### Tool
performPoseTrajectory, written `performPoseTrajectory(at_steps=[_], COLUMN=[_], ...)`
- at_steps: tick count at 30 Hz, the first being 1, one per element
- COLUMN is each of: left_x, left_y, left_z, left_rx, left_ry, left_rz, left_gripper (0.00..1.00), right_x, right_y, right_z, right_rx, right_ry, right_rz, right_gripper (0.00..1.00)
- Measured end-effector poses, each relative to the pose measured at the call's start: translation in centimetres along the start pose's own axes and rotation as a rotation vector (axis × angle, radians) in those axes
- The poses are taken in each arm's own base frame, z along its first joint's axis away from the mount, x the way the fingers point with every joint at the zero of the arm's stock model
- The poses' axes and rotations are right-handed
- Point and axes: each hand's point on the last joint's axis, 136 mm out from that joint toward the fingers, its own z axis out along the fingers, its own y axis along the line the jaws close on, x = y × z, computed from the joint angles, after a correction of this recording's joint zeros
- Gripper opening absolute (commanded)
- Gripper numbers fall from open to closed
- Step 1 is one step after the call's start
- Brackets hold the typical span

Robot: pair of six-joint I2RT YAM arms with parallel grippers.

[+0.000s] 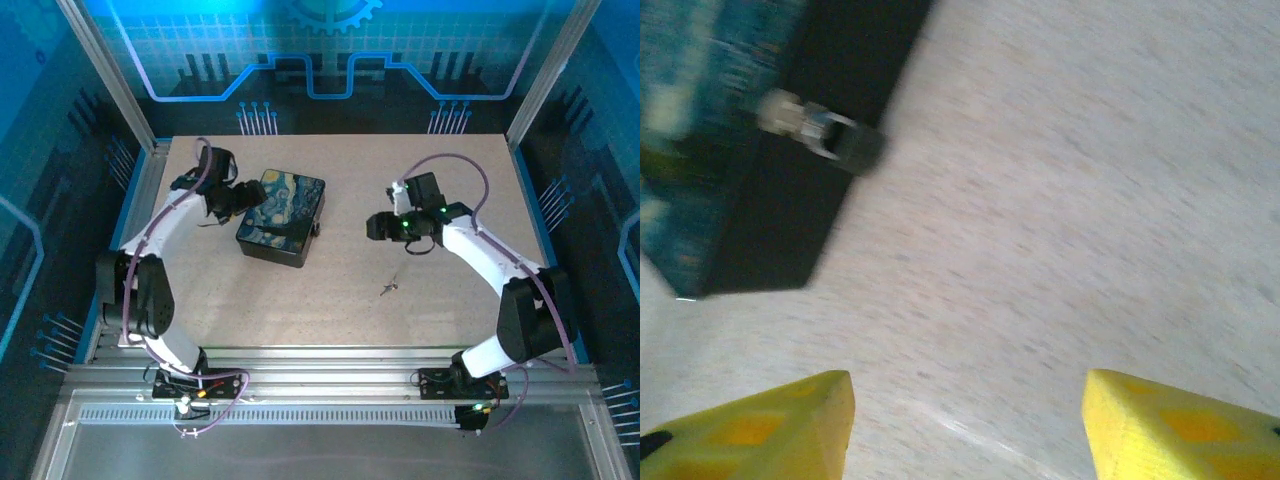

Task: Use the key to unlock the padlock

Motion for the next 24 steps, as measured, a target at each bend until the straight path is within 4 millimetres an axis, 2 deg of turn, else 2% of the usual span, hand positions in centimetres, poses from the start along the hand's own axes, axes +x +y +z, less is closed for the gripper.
performPoseTrajectory(at_steps=[3, 7, 8, 11, 14, 18, 20, 22, 24], left_x=[3.0, 9.3, 11.2, 15.0, 18.0, 19.6, 19.4, 18.8, 18.4], left_y=[-2.7, -7.4, -8.6, -11.0, -12.6, -13.3, -13.0, -12.7, -12.3], left_z=[-1.2, -1.9, -1.7, -0.7, 1.0, 3.7, 5.0, 6.0, 6.3], left_rx=[0.025, 0.125, 0.156, 0.208, 0.218, 0.187, 0.145, 0.109, 0.085], left_ry=[0.009, 0.094, 0.132, 0.220, 0.292, 0.343, 0.334, 0.311, 0.292], left_rz=[0.069, 0.161, 0.178, 0.219, 0.249, 0.248, 0.233, 0.220, 0.200], left_gripper=[0.79, 0.79, 0.79, 0.79, 0.79, 0.80, 0.81, 0.81, 0.82], right_x=[2.5, 5.1, 5.5, 6.2, 6.2, 6.1, 6.2, 6.2, 6.6], right_y=[-2.4, -3.6, -3.8, -4.2, -4.5, -4.5, -4.5, -4.6, -4.6], right_z=[0.4, 0.9, 0.9, 1.0, 1.0, 0.9, 0.9, 0.9, 1.1], right_rx=[0.065, 0.100, 0.105, 0.112, 0.115, 0.114, 0.113, 0.107, 0.099], right_ry=[0.061, 0.123, 0.130, 0.144, 0.141, 0.136, 0.135, 0.133, 0.138], right_rz=[0.049, 0.071, 0.077, 0.088, 0.100, 0.100, 0.101, 0.106, 0.116], right_gripper=[0.58, 0.58, 0.58, 0.59, 0.59, 0.59, 0.56, 0.49, 0.45])
